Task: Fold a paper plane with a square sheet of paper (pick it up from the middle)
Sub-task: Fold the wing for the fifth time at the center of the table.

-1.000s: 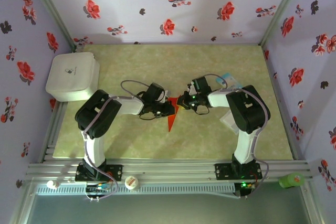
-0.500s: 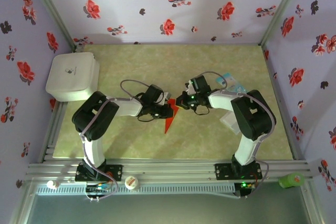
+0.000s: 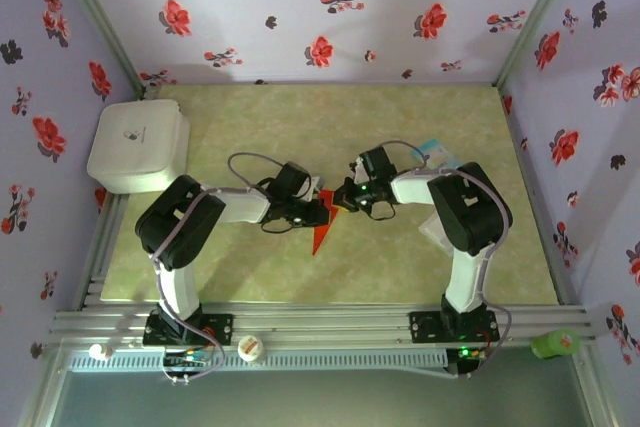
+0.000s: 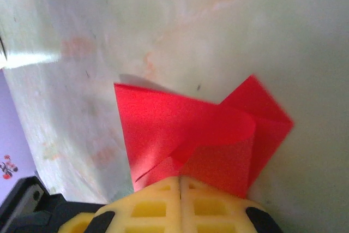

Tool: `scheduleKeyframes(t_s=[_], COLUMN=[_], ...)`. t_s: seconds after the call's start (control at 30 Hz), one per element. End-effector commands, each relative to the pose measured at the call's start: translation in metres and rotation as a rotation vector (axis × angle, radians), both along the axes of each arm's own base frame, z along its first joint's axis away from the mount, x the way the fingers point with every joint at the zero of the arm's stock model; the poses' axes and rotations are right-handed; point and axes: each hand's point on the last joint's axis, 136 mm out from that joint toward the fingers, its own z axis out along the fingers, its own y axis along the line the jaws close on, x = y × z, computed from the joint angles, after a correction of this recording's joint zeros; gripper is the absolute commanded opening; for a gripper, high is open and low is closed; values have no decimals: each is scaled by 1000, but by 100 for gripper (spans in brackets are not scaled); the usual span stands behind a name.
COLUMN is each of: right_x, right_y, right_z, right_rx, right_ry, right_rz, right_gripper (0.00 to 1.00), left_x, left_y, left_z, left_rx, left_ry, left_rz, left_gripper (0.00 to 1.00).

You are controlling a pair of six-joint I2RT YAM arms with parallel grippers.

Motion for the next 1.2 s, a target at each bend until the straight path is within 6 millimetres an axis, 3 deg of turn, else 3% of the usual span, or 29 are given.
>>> scheduleKeyframes(t_s=[0.0, 0.27, 0.43, 0.57, 0.67, 0.77, 0.9, 1.07, 1.17], right_x=[29, 58, 65, 57, 37, 12, -8, -16, -18], right_y=[-31, -63, -63, -60, -39, -14, 5, 20, 17], right_z=[-15, -13, 15, 47, 56, 49, 37, 22, 7], right_rx=[-49, -104, -104, -75, -12, 40, 69, 101, 73], right_ry=[-23, -35, -76, -134, -144, -94, -58, -16, 16], right_rz=[-127, -233, -220, -210, -160, -95, -69, -60, -71], right_gripper=[5, 5, 6, 7, 7, 6, 5, 3, 2], left_x=[-37, -38, -37, -37, -35, -33, -32, -31, -30], left_y=[40, 39, 38, 38, 35, 33, 32, 31, 31], left_z=[-44, -44, -43, -42, -40, -37, -35, -33, -32], left_rx=[191, 190, 188, 185, 174, 162, 156, 150, 147], left_ry=[131, 131, 126, 122, 116, 110, 106, 102, 103], left_rz=[-1, -3, -4, -1, 4, 14, 14, 16, 19], left_gripper=[0, 0, 0, 0, 0, 0, 1, 1, 1])
